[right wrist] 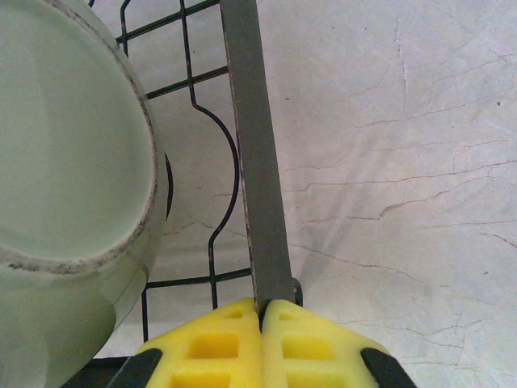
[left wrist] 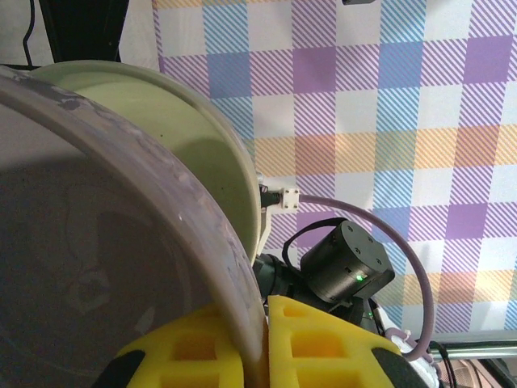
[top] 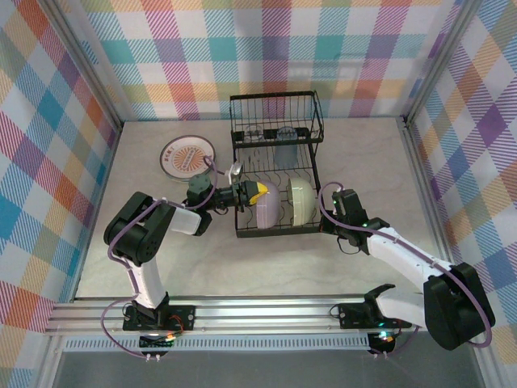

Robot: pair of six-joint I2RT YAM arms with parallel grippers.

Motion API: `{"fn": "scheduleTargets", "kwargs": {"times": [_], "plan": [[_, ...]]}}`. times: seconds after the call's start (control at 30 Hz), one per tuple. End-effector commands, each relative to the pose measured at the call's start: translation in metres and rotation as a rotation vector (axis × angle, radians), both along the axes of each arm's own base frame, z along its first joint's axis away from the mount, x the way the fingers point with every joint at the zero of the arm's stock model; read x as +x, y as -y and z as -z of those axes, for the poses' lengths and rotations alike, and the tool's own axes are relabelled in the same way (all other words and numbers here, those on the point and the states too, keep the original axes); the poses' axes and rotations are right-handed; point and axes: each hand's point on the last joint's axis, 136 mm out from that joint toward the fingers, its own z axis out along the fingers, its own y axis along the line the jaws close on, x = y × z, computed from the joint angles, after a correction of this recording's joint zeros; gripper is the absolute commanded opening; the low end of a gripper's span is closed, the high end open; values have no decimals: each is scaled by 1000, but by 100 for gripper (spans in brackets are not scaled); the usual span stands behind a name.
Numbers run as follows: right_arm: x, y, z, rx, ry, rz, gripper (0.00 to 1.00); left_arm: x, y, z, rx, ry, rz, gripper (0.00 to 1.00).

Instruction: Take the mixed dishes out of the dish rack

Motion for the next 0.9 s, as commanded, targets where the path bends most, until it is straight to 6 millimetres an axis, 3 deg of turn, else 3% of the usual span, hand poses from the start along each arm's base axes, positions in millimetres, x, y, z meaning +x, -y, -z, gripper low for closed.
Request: {"fn": "scheduleTargets", "kwargs": {"times": [0.0,0.53,0.87], "plan": [[-9,-38,4,128,-40,-146,0,-44,24,-15,-20,158,227,0],[-7,-40,4,133,-39,-148,0,-52,25,-32,-34,221,249,0],[-5,-42,2,140,-33,-154,0,-58,39,-42,-49,247,295,0]]}}
